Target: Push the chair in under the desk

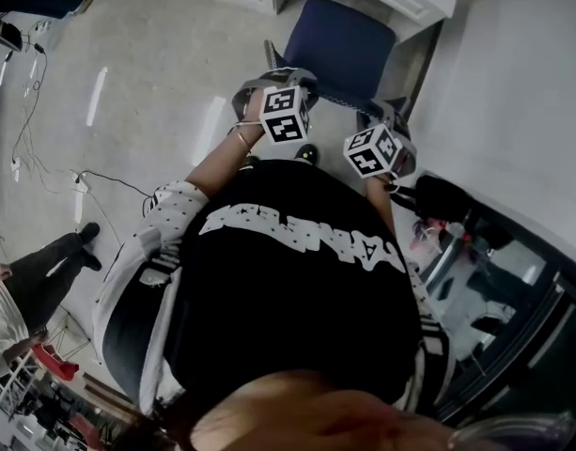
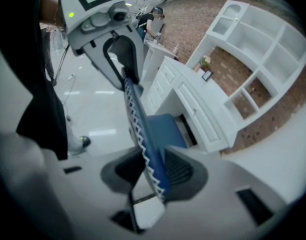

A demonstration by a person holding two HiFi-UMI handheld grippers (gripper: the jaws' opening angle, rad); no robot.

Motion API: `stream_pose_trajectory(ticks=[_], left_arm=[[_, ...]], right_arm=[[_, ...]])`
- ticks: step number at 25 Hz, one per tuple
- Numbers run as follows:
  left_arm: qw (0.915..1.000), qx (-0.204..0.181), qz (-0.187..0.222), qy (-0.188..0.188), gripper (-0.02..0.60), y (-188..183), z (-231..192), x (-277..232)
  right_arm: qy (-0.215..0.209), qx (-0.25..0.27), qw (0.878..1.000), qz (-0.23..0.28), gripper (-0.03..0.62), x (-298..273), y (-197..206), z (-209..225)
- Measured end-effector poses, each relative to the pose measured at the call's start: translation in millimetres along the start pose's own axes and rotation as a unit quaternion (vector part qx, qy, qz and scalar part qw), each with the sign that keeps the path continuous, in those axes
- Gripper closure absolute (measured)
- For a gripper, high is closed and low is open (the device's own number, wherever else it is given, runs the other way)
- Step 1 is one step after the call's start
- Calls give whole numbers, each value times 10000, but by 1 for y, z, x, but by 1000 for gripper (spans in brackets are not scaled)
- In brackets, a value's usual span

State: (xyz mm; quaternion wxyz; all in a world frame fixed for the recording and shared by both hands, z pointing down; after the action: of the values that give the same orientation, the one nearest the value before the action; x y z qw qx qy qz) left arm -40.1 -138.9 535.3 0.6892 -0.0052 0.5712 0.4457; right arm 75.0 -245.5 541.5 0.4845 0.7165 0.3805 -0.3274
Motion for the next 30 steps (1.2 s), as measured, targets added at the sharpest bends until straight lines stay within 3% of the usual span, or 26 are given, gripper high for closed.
stream_pose_trajectory(ticks=[20,30], left_arm=[[9987,299,-292,-307,437,-14,-50,-33],[9988,295,-186,-334,437,-10,-71,-36]], right_arm=[[-94,464,9984,302,456,-34,-15,61],[-19,420,9988,251,456,-43,-30,74]])
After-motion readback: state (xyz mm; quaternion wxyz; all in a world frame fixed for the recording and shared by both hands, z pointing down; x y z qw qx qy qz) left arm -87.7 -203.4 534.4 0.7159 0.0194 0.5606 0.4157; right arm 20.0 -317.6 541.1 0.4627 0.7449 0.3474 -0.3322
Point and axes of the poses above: the fingertips, and each gripper's own axes: x backward along the fingers, z to its right, y out of its underside, the point moved 8 cm from there along x, backward along the fingers, and after that the axes turned 12 degrees about -x, right-handed, at the moved point
